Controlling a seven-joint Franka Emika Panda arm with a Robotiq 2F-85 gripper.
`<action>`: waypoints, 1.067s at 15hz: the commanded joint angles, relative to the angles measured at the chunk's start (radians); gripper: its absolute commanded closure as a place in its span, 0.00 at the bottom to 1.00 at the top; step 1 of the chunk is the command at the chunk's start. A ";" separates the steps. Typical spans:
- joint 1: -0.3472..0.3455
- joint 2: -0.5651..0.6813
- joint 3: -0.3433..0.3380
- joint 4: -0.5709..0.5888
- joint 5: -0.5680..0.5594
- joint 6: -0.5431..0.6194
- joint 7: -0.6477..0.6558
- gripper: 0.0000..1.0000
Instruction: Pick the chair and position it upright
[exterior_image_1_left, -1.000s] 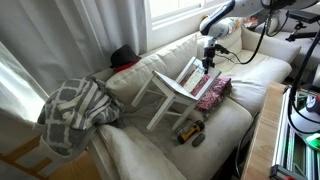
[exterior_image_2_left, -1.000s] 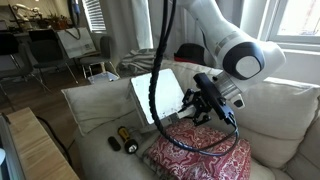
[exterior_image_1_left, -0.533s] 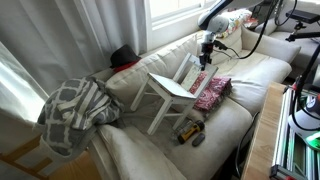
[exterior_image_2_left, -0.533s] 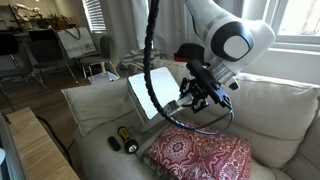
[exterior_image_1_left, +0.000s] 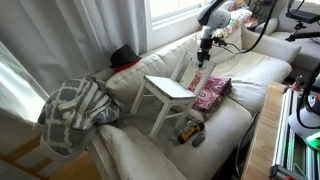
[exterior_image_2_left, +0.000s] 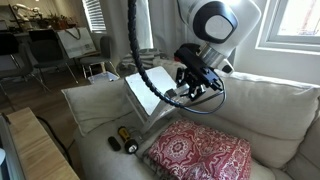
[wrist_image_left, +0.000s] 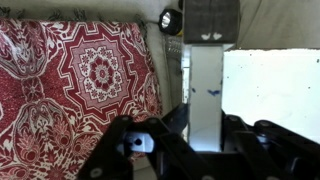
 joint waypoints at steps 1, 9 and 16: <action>0.009 -0.140 -0.034 -0.123 0.062 0.030 -0.022 0.93; 0.016 -0.233 -0.050 -0.198 0.190 0.088 -0.049 0.93; 0.068 -0.183 -0.068 -0.215 0.172 0.064 -0.053 0.48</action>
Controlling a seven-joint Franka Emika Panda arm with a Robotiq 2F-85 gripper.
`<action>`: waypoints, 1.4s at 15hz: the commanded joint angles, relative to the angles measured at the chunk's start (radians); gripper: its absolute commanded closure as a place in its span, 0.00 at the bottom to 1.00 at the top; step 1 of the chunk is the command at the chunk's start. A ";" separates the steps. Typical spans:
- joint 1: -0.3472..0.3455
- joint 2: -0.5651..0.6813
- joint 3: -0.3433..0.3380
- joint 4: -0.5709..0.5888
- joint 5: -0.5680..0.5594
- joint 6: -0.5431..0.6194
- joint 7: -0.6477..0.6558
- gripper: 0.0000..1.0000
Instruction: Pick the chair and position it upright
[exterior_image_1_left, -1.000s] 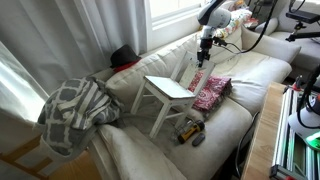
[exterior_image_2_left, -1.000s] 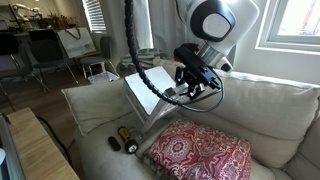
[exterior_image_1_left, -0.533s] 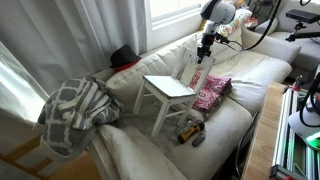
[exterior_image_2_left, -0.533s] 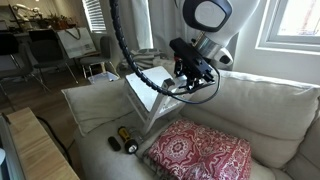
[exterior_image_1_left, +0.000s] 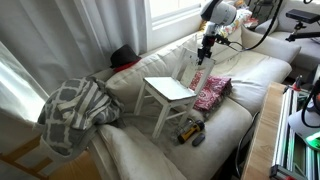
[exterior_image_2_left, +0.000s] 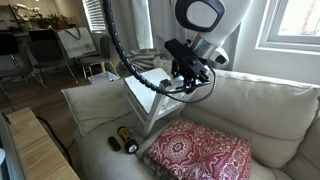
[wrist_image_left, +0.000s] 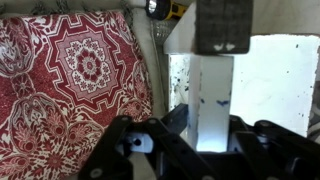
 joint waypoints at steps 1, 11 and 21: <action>0.015 -0.034 -0.019 -0.031 0.032 -0.066 -0.025 0.47; 0.098 -0.080 -0.025 -0.071 0.107 -0.291 -0.110 0.00; 0.176 -0.113 -0.027 -0.139 0.332 -0.095 -0.201 0.00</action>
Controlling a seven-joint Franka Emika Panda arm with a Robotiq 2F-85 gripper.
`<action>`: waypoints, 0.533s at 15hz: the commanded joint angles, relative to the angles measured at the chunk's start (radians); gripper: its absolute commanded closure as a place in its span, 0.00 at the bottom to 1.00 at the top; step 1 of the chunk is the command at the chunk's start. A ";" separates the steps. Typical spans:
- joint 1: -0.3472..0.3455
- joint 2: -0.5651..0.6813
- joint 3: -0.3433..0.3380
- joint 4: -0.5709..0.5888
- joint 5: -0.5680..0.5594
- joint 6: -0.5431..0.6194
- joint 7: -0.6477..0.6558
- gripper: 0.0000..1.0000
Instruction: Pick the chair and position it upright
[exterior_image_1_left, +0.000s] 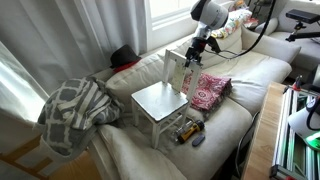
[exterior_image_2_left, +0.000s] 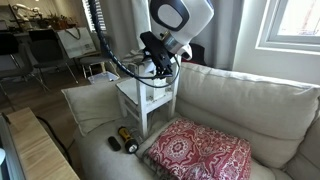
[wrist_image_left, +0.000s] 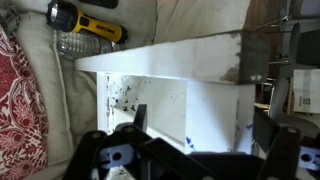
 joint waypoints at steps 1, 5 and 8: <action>0.016 -0.053 -0.033 -0.047 0.071 0.045 -0.058 0.00; 0.016 -0.100 -0.088 -0.049 0.074 0.109 -0.072 0.00; -0.007 -0.138 -0.132 -0.037 0.075 0.155 -0.081 0.00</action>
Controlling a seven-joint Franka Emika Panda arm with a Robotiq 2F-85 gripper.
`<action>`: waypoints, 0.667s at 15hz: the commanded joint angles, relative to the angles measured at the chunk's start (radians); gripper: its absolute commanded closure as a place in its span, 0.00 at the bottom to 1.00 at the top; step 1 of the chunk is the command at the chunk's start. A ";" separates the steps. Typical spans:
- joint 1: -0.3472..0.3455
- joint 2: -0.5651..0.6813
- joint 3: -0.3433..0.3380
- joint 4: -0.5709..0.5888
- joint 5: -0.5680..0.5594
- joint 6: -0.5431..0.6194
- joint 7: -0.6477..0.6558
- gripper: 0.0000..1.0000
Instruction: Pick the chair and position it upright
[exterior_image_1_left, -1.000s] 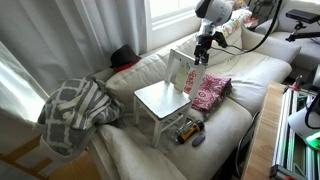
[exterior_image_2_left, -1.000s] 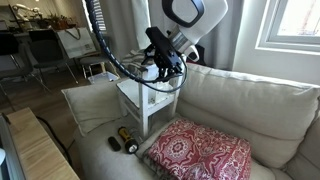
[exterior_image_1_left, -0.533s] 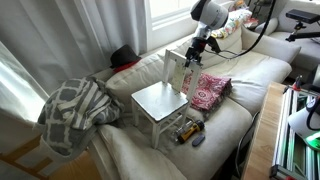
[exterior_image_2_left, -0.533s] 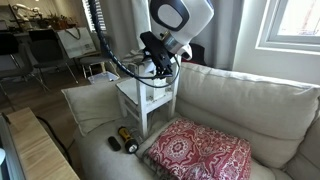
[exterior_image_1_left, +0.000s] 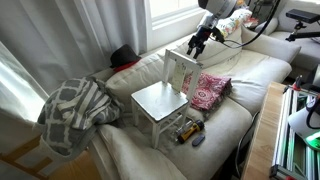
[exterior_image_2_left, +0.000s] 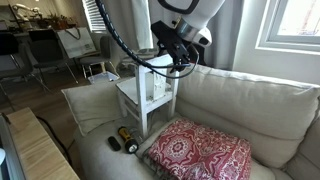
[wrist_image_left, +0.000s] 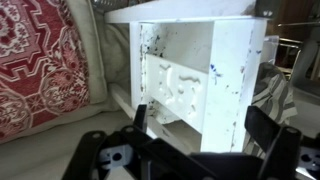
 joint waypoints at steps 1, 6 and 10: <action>-0.022 -0.082 -0.053 -0.037 0.038 0.063 -0.073 0.00; -0.074 -0.208 -0.115 -0.066 0.079 0.026 -0.263 0.00; -0.078 -0.310 -0.180 -0.120 0.045 -0.032 -0.367 0.00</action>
